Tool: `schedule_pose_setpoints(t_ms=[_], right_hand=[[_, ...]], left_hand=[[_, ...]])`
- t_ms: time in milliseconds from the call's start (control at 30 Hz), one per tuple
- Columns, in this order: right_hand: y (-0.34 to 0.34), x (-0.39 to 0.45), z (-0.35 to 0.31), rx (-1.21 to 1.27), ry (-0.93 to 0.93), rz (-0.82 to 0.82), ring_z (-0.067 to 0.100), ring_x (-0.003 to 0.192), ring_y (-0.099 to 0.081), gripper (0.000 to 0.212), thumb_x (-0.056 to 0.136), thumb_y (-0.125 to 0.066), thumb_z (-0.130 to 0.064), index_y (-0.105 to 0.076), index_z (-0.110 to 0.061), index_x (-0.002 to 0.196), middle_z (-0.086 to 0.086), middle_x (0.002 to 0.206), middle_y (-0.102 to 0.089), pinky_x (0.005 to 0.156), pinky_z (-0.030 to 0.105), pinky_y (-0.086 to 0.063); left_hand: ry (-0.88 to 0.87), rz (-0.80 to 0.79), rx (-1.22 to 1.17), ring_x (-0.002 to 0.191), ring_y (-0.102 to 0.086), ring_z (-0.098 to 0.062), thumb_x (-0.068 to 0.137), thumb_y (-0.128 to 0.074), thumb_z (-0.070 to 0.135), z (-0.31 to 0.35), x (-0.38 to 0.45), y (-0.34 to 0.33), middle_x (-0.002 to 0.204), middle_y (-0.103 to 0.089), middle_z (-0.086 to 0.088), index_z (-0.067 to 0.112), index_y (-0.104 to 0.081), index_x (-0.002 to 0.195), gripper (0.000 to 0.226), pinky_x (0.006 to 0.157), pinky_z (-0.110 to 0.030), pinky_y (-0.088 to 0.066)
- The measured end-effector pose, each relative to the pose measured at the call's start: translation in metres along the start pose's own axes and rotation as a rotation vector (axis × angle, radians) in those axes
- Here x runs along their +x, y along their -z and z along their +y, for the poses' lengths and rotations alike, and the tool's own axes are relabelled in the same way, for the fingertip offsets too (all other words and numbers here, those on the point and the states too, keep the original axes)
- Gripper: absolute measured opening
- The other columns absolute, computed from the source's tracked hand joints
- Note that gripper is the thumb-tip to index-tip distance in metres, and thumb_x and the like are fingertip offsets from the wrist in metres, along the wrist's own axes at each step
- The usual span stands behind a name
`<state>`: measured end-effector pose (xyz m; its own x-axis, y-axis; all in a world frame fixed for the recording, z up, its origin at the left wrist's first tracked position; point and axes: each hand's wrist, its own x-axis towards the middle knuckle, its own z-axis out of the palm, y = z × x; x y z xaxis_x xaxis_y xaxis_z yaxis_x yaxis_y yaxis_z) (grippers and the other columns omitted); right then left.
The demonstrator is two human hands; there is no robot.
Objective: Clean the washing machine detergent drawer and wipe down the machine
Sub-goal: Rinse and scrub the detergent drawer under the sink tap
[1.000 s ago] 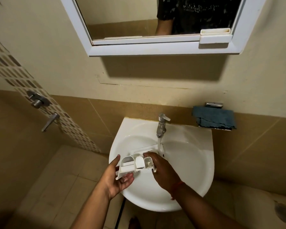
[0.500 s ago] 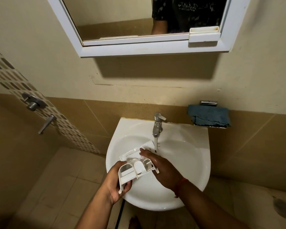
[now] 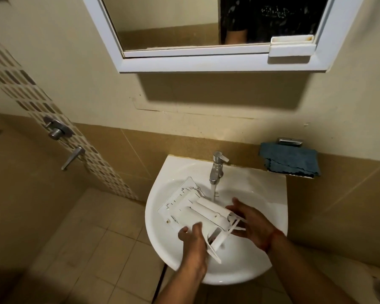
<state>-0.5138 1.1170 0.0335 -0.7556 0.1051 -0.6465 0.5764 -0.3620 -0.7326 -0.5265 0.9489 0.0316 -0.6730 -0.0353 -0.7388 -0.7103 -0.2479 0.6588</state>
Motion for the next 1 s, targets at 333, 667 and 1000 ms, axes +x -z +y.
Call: schedule_pose_setpoints(t_ms=[333,667,1000], right_hand=[[0.026,0.045,-0.001,-0.998,0.153,0.118,0.022,0.126,-0.051,0.035,0.098,-0.054,-0.019,-0.059,-0.015,0.132,0.006,0.137,-0.056,0.103,0.026,-0.036],[0.021,0.073,0.028,-0.861,0.133,0.307,0.027,0.119,-0.056,0.039,0.095,-0.045,-0.002,-0.063,-0.015,0.127,0.009,0.136,-0.057,0.106,0.032,-0.04],[-0.029,0.105,-0.009,0.103,0.192,0.506,0.023,0.081,-0.064,0.013,0.093,-0.053,-0.007,-0.064,-0.008,0.099,0.018,0.099,-0.068,0.085,0.038,-0.053]], left_hand=[[0.091,0.004,0.183,0.098,-0.06,-0.025,0.079,-0.075,0.016,-0.033,0.043,-0.026,0.108,-0.057,-0.013,0.018,-0.031,0.112,0.054,0.094,-0.047,-0.053],[0.172,-0.181,0.555,0.085,-0.062,-0.021,0.087,-0.065,0.017,-0.012,0.049,-0.011,0.112,-0.063,-0.012,0.011,-0.058,0.108,0.023,0.07,-0.03,-0.059],[-0.654,0.095,1.018,0.078,-0.063,-0.019,0.092,-0.052,0.027,0.108,0.076,0.019,0.081,-0.067,0.002,0.021,-0.059,0.085,0.012,0.065,-0.028,-0.042]])
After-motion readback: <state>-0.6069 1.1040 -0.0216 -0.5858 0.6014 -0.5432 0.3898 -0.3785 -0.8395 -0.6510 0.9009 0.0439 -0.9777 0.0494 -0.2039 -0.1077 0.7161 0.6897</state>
